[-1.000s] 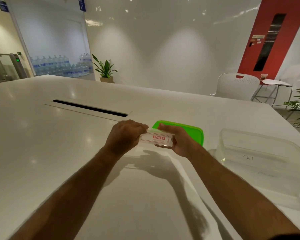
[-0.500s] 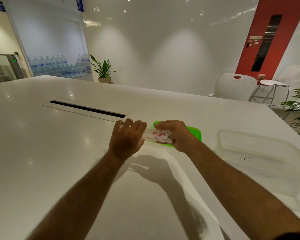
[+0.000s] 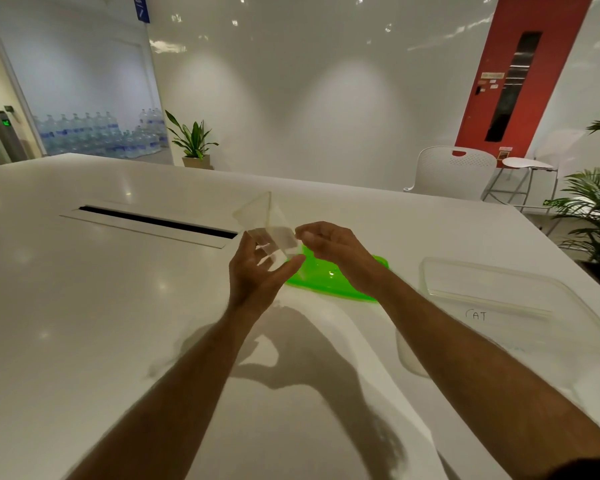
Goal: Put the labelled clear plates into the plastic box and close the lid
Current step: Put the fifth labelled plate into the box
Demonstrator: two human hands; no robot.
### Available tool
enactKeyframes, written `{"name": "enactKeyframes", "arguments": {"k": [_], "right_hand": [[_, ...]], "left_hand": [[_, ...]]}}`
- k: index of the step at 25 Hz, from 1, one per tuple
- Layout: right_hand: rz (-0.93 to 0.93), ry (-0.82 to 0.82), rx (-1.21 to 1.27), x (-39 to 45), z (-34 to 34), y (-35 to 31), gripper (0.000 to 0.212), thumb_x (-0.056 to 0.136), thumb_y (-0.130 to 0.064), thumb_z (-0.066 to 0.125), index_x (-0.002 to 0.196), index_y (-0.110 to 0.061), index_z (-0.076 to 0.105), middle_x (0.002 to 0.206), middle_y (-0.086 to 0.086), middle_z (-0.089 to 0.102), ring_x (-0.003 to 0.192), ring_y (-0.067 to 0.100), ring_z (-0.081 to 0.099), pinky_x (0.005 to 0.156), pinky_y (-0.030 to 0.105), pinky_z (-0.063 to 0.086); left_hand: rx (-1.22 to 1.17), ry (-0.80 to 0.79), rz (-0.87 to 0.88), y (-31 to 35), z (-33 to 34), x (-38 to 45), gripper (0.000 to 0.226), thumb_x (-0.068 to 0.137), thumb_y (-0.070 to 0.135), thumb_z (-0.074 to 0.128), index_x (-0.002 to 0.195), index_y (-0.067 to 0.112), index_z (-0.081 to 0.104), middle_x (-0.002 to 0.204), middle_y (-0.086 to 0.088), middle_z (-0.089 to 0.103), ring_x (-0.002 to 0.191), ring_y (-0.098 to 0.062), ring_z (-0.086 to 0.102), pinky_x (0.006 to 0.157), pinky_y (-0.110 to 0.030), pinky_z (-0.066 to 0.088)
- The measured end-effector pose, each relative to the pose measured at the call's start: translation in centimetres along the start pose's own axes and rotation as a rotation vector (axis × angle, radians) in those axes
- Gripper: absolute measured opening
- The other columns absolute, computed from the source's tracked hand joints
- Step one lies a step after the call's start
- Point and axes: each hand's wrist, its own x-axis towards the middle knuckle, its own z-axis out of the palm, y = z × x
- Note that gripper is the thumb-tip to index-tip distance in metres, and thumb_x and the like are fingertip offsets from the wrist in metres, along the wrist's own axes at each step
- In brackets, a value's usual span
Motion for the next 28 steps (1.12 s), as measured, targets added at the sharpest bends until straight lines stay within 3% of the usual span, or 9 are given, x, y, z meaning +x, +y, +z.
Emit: {"name": "enactKeyframes", "arguments": {"k": [3,7,11,13,16,20,22,24,28], "right_hand": [[-0.010,-0.092,-0.153,-0.2,-1.4,0.3,0.065,0.067,-0.036,0.082,0.127,-0.022,0.060,0.129,-0.003,0.065,0.122,0.012,0.059,0.104,0.036,0.049],[-0.039,-0.098,-0.488,-0.2,-2.7,0.3,0.079,0.056,-0.039,0.091,0.128,-0.027,0.060,0.123,-0.008,0.066,0.112,0.016,0.062,0.095,0.037,0.055],[-0.062,-0.116,-0.594,-0.7,-4.2,-0.4,0.061,0.060,-0.036,0.091,0.115,-0.026,0.066,0.108,-0.009,0.071,0.090,0.009,0.067,0.080,0.032,0.060],[-0.037,-0.122,-0.630,-1.0,-5.4,-0.8,0.057,0.061,-0.034,0.092,0.111,-0.029,0.065,0.102,-0.012,0.070,0.084,0.006,0.066,0.076,0.027,0.058],[0.007,-0.093,-0.674,-1.9,-8.0,-1.5,0.056,0.061,-0.030,0.093,0.109,-0.031,0.066,0.101,-0.009,0.072,0.085,0.010,0.065,0.079,0.030,0.057],[0.051,-0.051,-0.725,-3.9,-11.9,-2.9,0.052,0.062,-0.025,0.093,0.107,-0.029,0.066,0.104,-0.005,0.074,0.092,0.016,0.068,0.084,0.032,0.058],[0.072,-0.027,-0.765,-5.2,-13.8,-3.5,0.053,0.062,-0.026,0.092,0.108,-0.029,0.066,0.104,-0.008,0.073,0.097,0.020,0.068,0.087,0.034,0.058],[0.103,-0.007,-0.823,-6.6,-15.8,-4.0,0.055,0.062,-0.028,0.092,0.111,-0.028,0.066,0.102,-0.010,0.071,0.098,0.021,0.067,0.088,0.034,0.057],[0.185,0.030,-0.913,-10.1,-20.2,-4.6,0.058,0.059,-0.032,0.093,0.111,-0.030,0.067,0.102,-0.012,0.070,0.098,0.018,0.066,0.087,0.037,0.057]], "left_hand": [[-0.201,-0.045,-0.009,0.5,1.2,-0.6,0.065,0.075,-0.003,0.081,0.132,0.010,0.052,0.116,-0.006,0.071,0.108,-0.018,0.071,0.090,-0.032,0.059],[-0.310,-0.069,-0.019,0.0,2.1,-0.9,0.062,0.081,-0.015,0.071,0.136,-0.004,0.045,0.118,-0.021,0.070,0.107,-0.025,0.071,0.090,-0.031,0.056],[-0.299,-0.130,-0.053,-0.2,2.8,-1.2,0.055,0.078,0.000,0.076,0.128,0.004,0.055,0.110,-0.010,0.075,0.101,-0.023,0.072,0.085,-0.030,0.057],[-0.341,-0.093,-0.086,-0.1,2.9,-1.0,0.059,0.074,0.008,0.082,0.127,0.005,0.057,0.110,-0.010,0.076,0.103,-0.027,0.072,0.088,-0.038,0.057],[-0.425,-0.019,-0.122,0.1,3.0,-0.1,0.071,0.065,0.018,0.086,0.128,0.001,0.056,0.116,-0.020,0.072,0.111,-0.038,0.069,0.097,-0.053,0.055],[-0.435,0.001,-0.114,0.7,4.4,0.9,0.057,0.064,0.023,0.085,0.113,0.017,0.056,0.122,-0.029,0.063,0.107,-0.045,0.067,0.097,-0.058,0.053],[-0.369,-0.069,-0.092,1.5,5.8,1.1,0.059,0.062,0.025,0.085,0.113,0.015,0.058,0.122,-0.028,0.063,0.100,-0.037,0.070,0.093,-0.051,0.057],[-0.273,-0.190,-0.097,2.4,7.4,1.1,0.057,0.059,0.026,0.086,0.110,0.014,0.063,0.108,-0.015,0.071,0.092,-0.022,0.072,0.084,-0.036,0.061],[-0.030,-0.411,-0.088,4.3,11.2,1.5,0.038,0.065,0.006,0.091,0.091,0.020,0.066,0.088,0.000,0.074,0.079,-0.010,0.071,0.073,-0.023,0.059]]}}
